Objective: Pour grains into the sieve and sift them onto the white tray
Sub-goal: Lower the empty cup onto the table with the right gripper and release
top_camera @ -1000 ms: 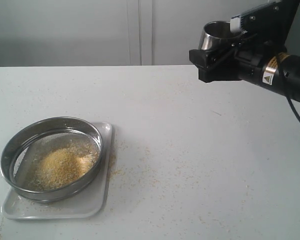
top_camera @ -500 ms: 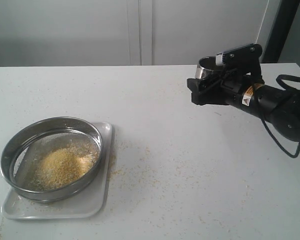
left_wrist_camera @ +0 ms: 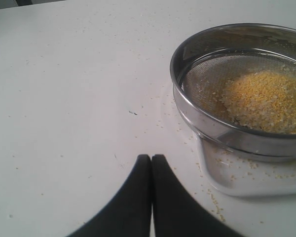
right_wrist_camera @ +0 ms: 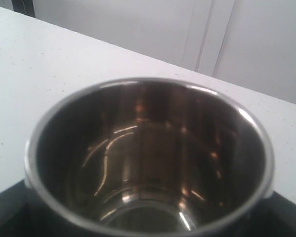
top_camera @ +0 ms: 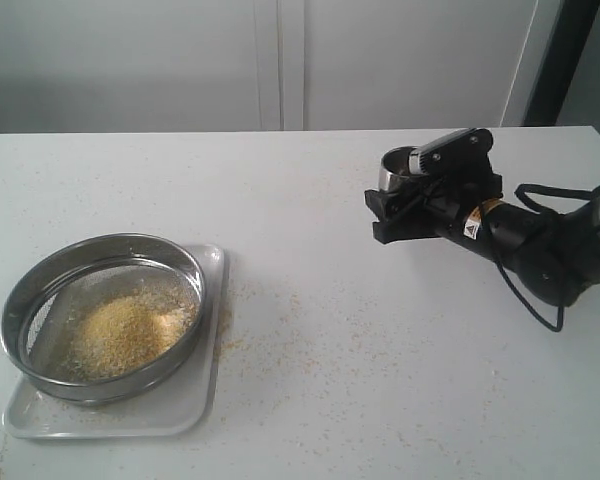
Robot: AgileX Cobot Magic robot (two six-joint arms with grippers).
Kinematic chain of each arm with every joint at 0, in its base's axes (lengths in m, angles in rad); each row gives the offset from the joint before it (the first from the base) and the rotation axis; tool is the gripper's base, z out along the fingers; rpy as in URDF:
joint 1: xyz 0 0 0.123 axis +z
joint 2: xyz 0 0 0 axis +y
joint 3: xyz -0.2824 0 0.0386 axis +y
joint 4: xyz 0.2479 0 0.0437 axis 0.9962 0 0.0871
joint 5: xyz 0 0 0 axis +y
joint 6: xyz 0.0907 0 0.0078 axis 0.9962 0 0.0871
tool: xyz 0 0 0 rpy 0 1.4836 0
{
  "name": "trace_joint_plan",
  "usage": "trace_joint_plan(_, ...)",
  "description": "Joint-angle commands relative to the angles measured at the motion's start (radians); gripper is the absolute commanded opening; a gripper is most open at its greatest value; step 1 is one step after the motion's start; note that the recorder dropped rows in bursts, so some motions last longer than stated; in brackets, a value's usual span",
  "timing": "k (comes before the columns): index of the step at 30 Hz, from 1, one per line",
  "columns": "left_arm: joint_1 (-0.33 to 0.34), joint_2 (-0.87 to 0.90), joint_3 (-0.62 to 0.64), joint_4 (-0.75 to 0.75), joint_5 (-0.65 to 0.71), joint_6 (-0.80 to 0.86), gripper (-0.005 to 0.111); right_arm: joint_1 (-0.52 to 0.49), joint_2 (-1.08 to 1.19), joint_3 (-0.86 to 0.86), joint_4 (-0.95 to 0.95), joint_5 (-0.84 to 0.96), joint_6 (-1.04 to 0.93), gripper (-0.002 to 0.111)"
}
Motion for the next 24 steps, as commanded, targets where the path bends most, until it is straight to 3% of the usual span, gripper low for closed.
trace_joint_plan(1, 0.002, -0.005, 0.002, -0.008, -0.002, -0.004, 0.000, -0.009, 0.041, -0.016, 0.011, -0.050, -0.016, 0.000)
trace_joint_plan(13, 0.002, -0.005, 0.002, -0.008, -0.002, -0.004, 0.000, -0.009, 0.124, -0.031, -0.046, -0.148, -0.007, 0.000)
trace_joint_plan(19, 0.002, -0.005, 0.002, -0.008, -0.002, -0.004, 0.000, -0.012, 0.124, 0.058, -0.182, -0.349, -0.007, 0.000)
trace_joint_plan(24, 0.002, -0.005, 0.002, -0.008, -0.002, -0.004, 0.000, -0.013, 0.124, 0.124, -0.184, -0.366, -0.007, 0.000)
